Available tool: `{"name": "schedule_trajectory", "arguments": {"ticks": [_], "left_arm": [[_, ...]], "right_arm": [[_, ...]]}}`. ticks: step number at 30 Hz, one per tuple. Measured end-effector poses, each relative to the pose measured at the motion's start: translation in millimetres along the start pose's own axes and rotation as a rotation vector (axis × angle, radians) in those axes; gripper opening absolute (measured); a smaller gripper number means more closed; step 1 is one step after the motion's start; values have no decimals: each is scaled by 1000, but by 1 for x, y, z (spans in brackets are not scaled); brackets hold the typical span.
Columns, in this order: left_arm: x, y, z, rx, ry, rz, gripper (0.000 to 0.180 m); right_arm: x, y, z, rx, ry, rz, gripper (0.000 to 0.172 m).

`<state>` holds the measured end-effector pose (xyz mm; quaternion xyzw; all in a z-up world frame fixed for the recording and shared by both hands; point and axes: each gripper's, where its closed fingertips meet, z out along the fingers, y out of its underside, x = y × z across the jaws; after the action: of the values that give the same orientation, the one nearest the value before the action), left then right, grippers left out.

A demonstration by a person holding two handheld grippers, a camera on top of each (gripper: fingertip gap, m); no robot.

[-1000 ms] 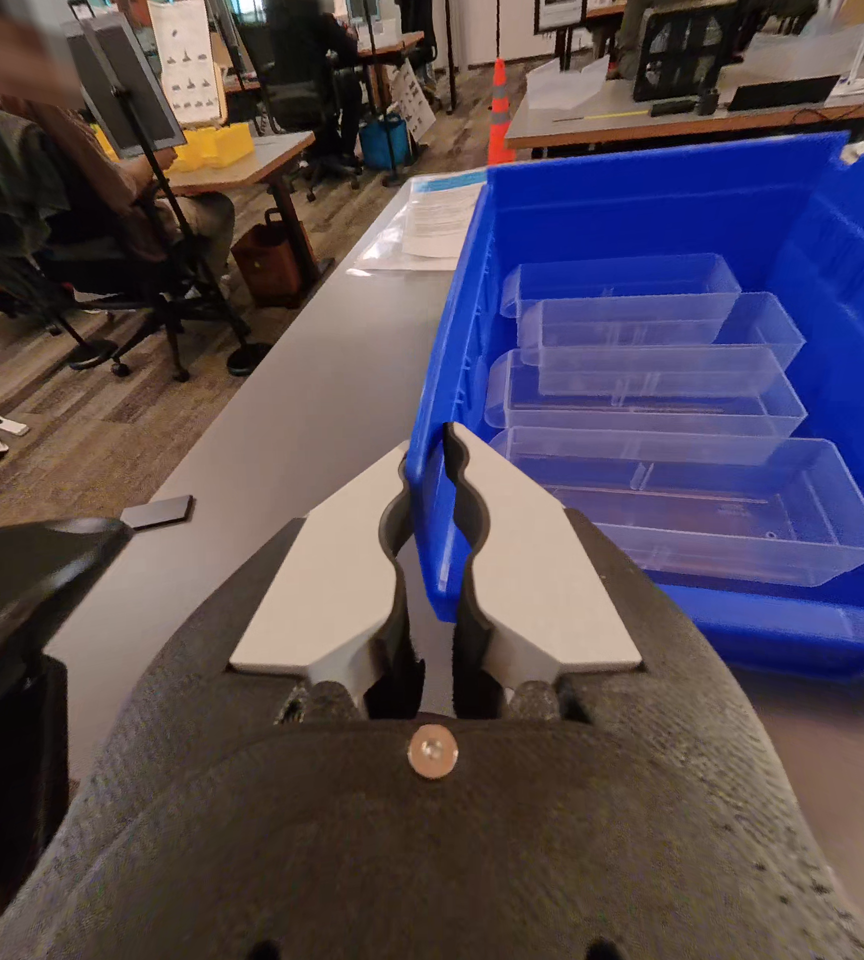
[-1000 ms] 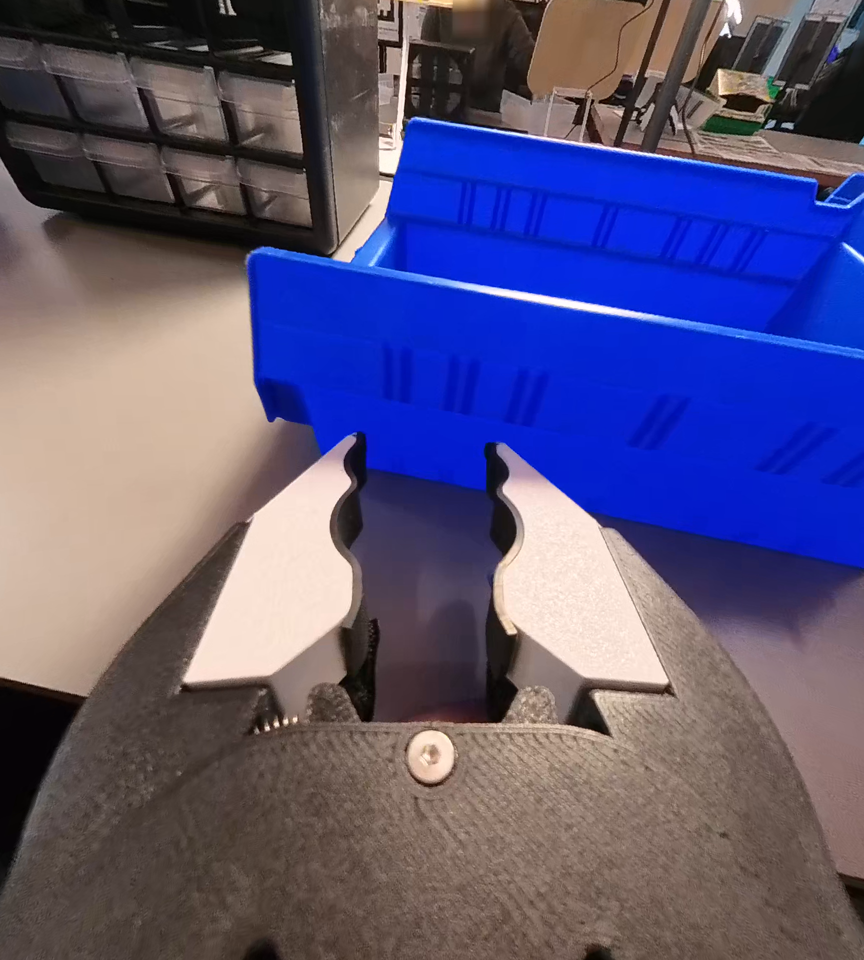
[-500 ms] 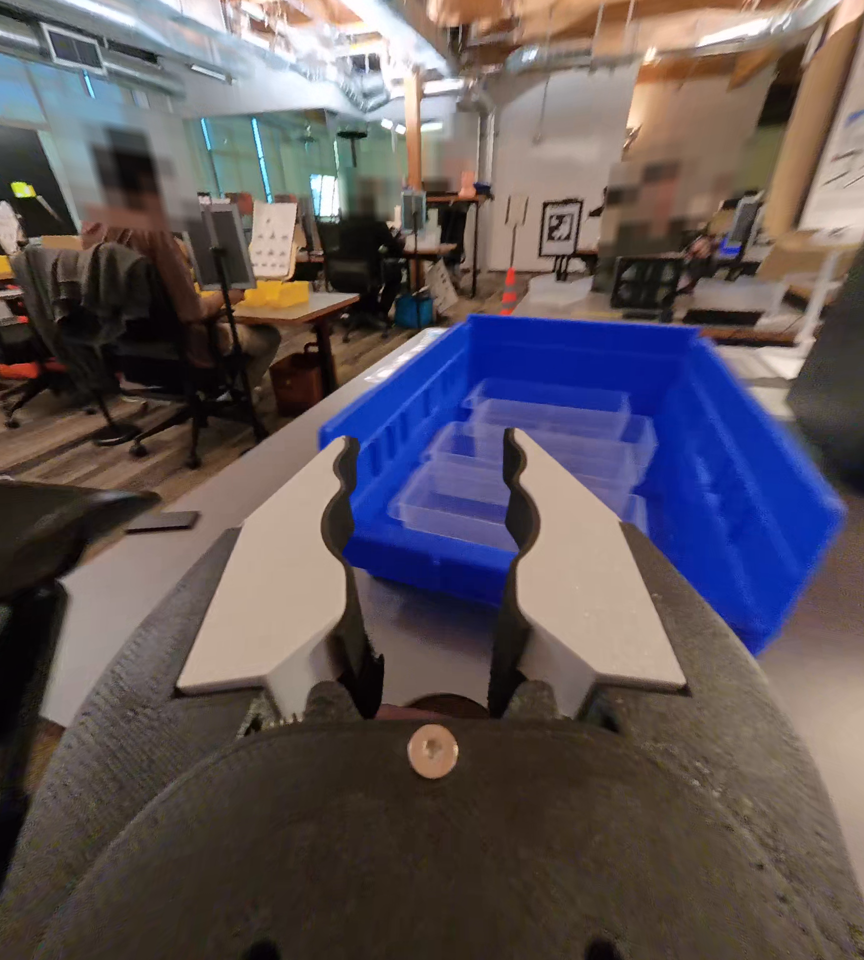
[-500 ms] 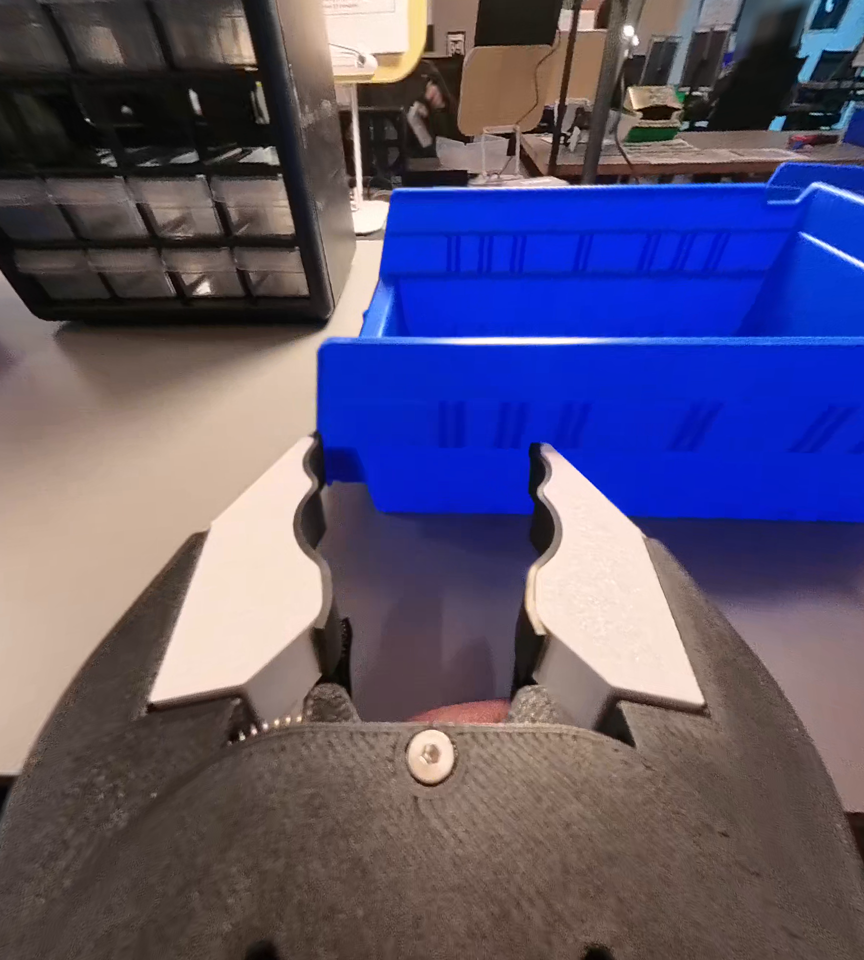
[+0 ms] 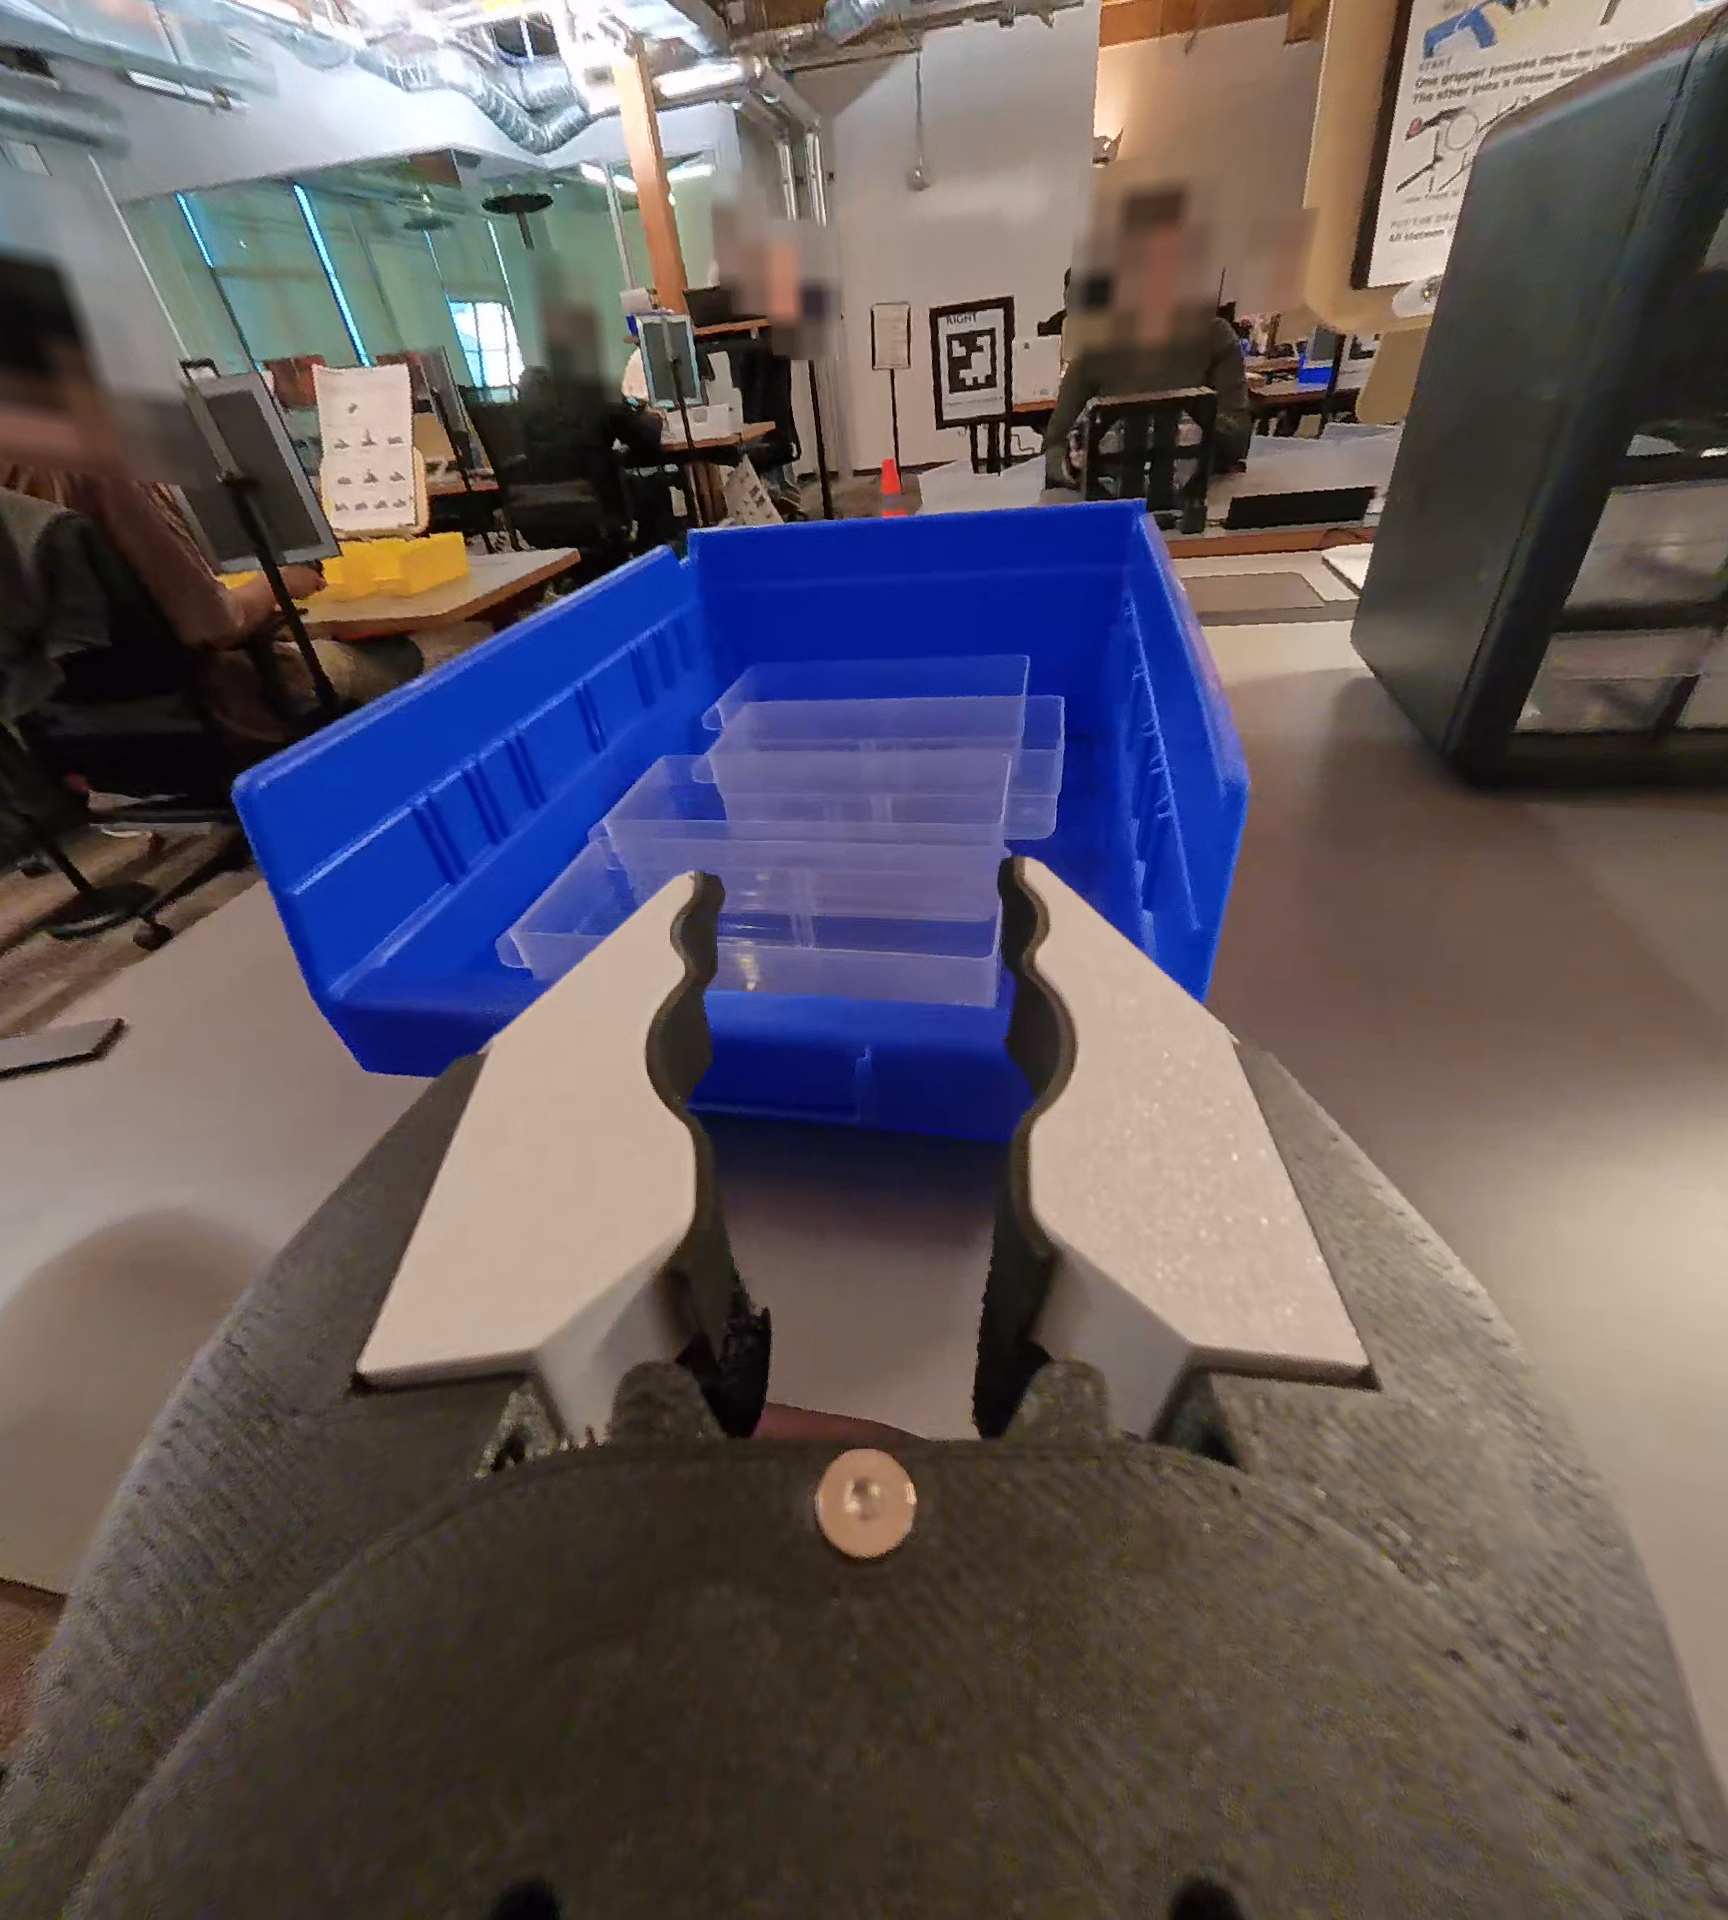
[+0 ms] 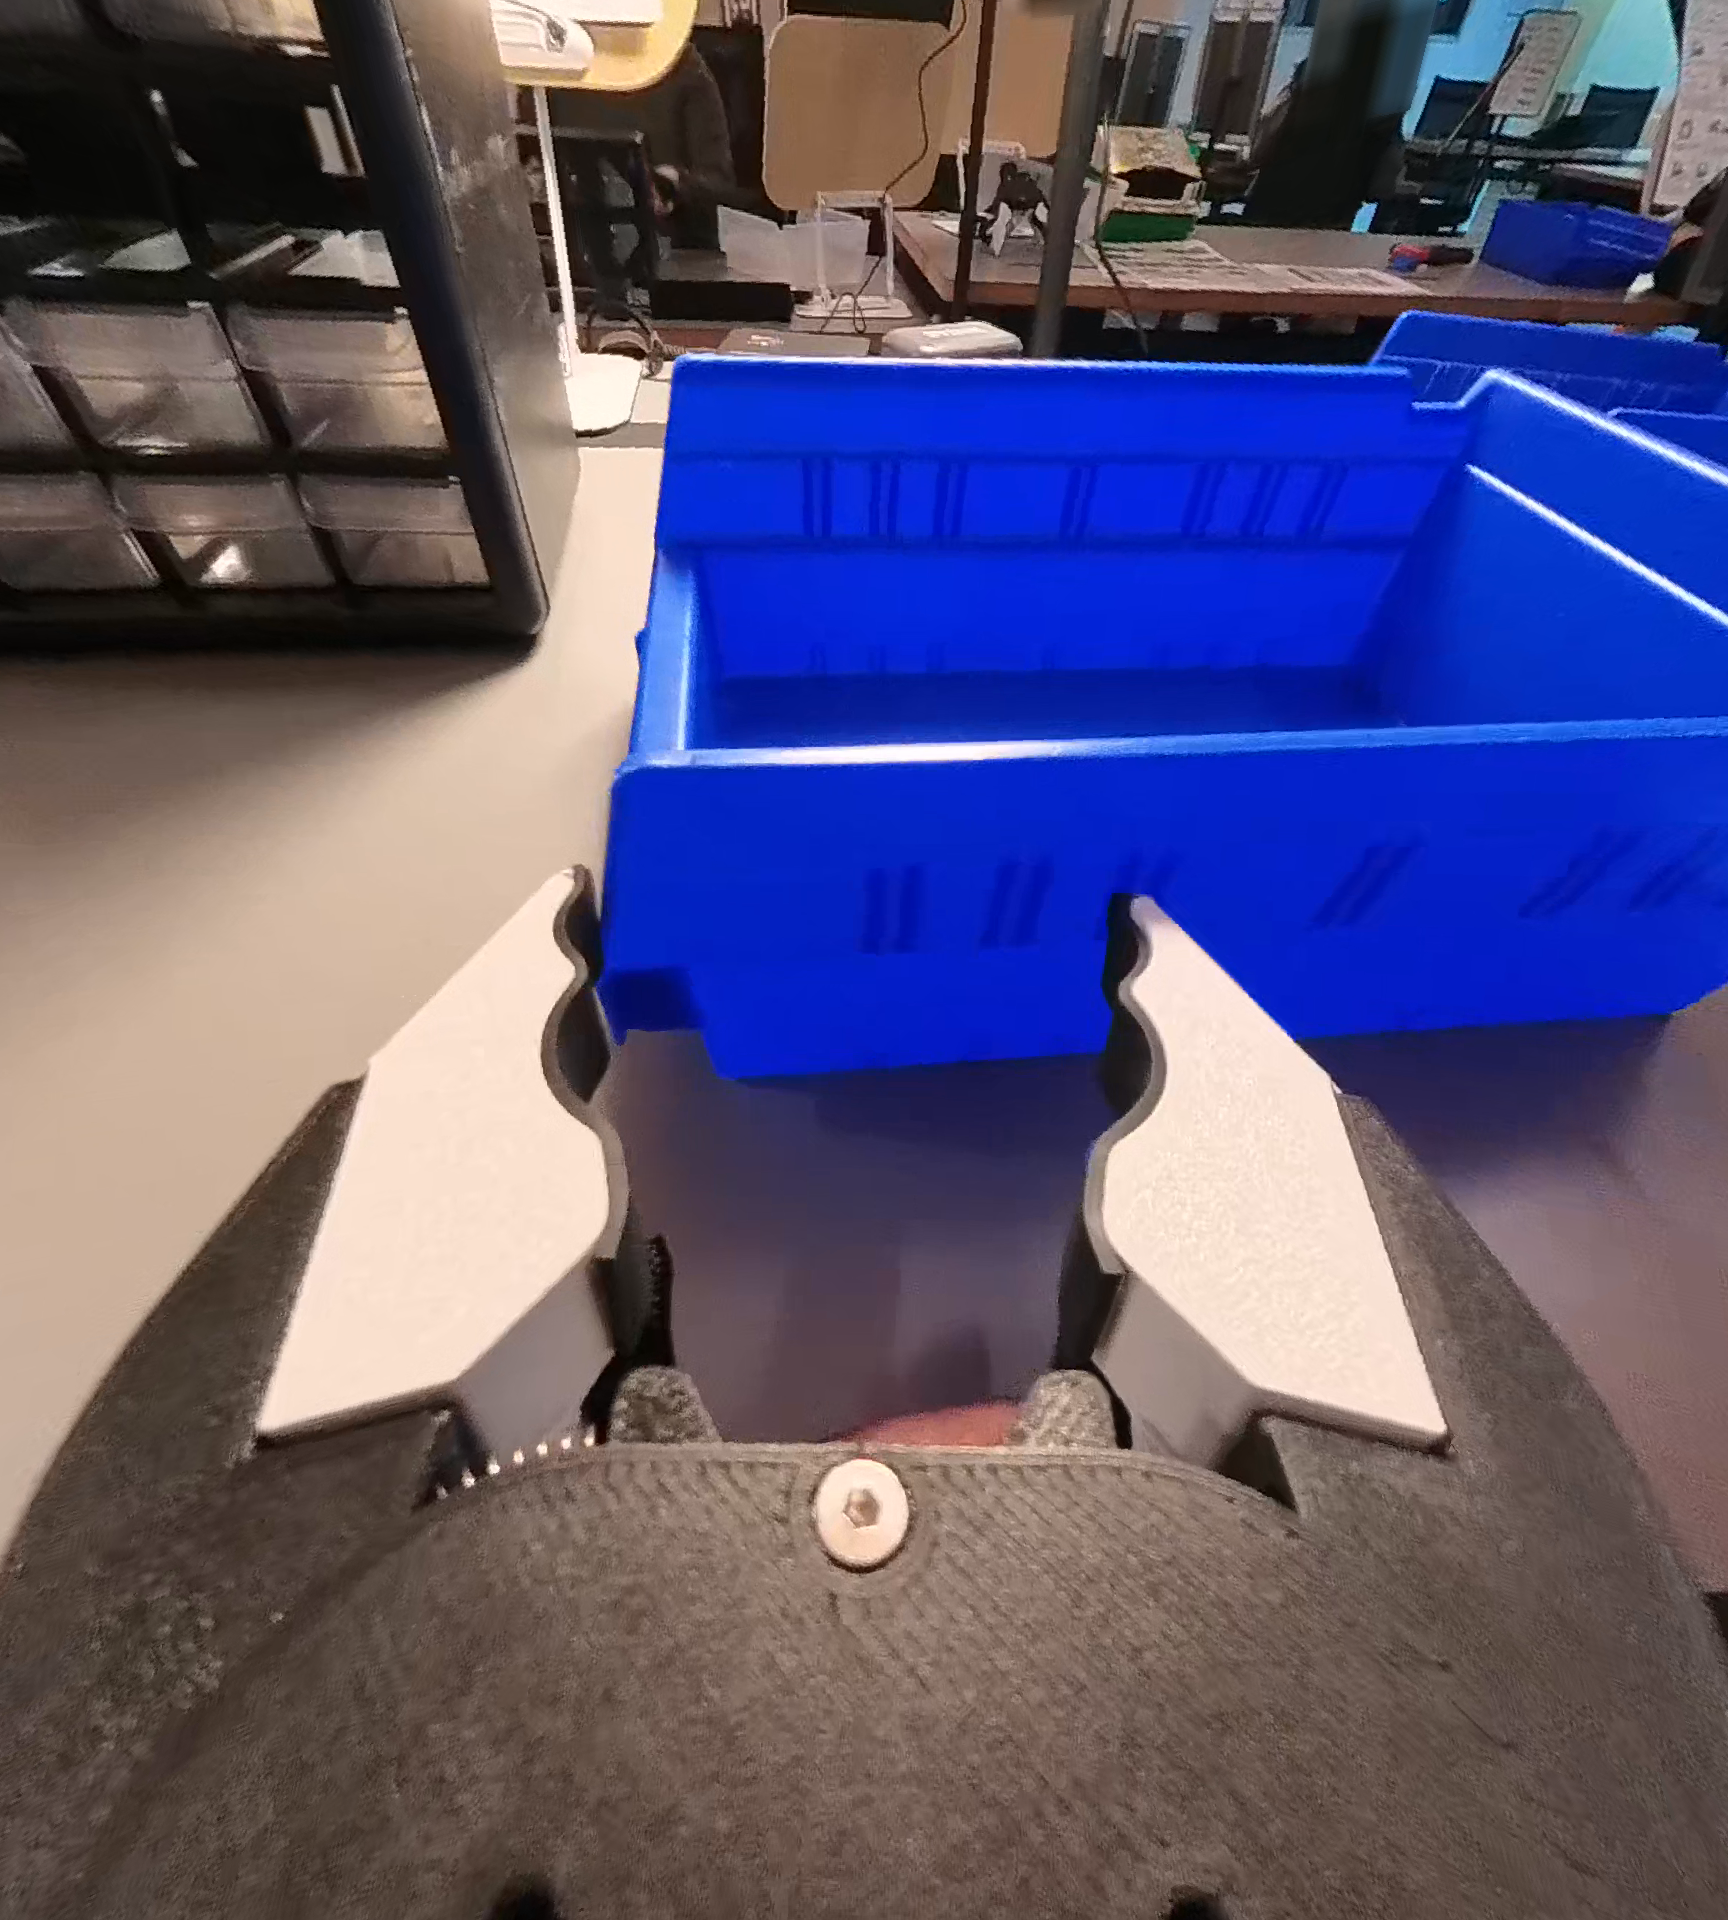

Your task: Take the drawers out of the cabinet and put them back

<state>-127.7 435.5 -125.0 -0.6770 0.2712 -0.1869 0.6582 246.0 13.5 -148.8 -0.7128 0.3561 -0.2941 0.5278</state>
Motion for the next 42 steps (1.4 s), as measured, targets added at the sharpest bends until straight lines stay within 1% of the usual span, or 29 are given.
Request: {"name": "schedule_trajectory", "arguments": {"ticks": [2,4,5,7,8,9,11,12,13,15,16,17,18,20,21,22,23,24,26,27,28,30,32,34,35,37,39,41,42], "left_arm": [[-2,2,1,-13,19,-42,54],[-3,3,2,-18,41,-74,52],[-2,3,2,-18,50,-83,51],[-2,4,2,-18,60,-92,51],[-2,4,1,-17,63,-95,51],[-2,3,1,-15,64,-98,50],[-2,3,0,-8,65,-102,50],[-2,3,0,-6,65,-102,49],[-2,3,0,-6,64,-100,49],[-1,3,0,-10,63,-91,49],[-1,3,0,-12,62,-88,49],[0,4,0,-12,63,-86,49],[0,4,-1,-10,66,-87,49],[0,3,-2,-1,76,-92,49],[1,2,-3,2,81,-95,49],[1,2,-3,3,86,-96,49],[1,3,-2,1,90,-96,49],[2,3,-1,-3,92,-94,49],[3,3,-1,-5,95,-90,49],[3,3,-2,-2,96,-88,49],[3,2,-2,2,97,-87,49],[4,1,-3,12,103,-84,49],[4,0,-4,23,106,-91,49],[4,-1,-5,31,112,-97,49],[4,-1,-5,31,114,-97,49],[5,0,-5,25,116,-88,49],[6,1,-4,16,116,-74,49],[7,1,-4,14,116,-65,49],[7,1,-4,16,116,-64,49]], "right_arm": [[12,2,-5,0,-3,0,93],[34,5,-15,8,21,-4,83],[48,5,-20,13,42,-10,76],[82,-1,-24,12,110,-20,53],[102,-6,-28,29,167,-17,46],[121,-9,-33,43,215,-10,42],[146,-16,-44,81,268,18,40],[150,-22,-49,107,276,17,40],[146,-29,-51,134,266,3,41],[123,-33,-49,146,210,-43,41],[116,-29,-45,124,210,-73,42],[121,-24,-42,104,259,-90,49],[131,-18,-40,92,314,-89,55],[153,-8,-38,77,366,-44,60],[164,-2,-36,67,378,-32,60],[175,4,-33,48,376,-33,67],[186,7,-32,50,364,-9,69],[202,11,-34,42,393,33,65],[234,17,-45,19,480,50,57],[241,15,-50,34,487,60,57],[238,9,-52,61,460,72,57],[210,-9,-48,122,338,76,57],[159,-22,-38,152,175,37,58],[106,-22,-22,129,37,-22,62],[86,-21,-12,114,-2,-57,65],[60,-21,10,86,-25,-124,71],[53,-19,33,13,5,-190,76],[56,-24,50,-16,57,-213,72],[59,-21,57,-46,66,-218,65]]}}
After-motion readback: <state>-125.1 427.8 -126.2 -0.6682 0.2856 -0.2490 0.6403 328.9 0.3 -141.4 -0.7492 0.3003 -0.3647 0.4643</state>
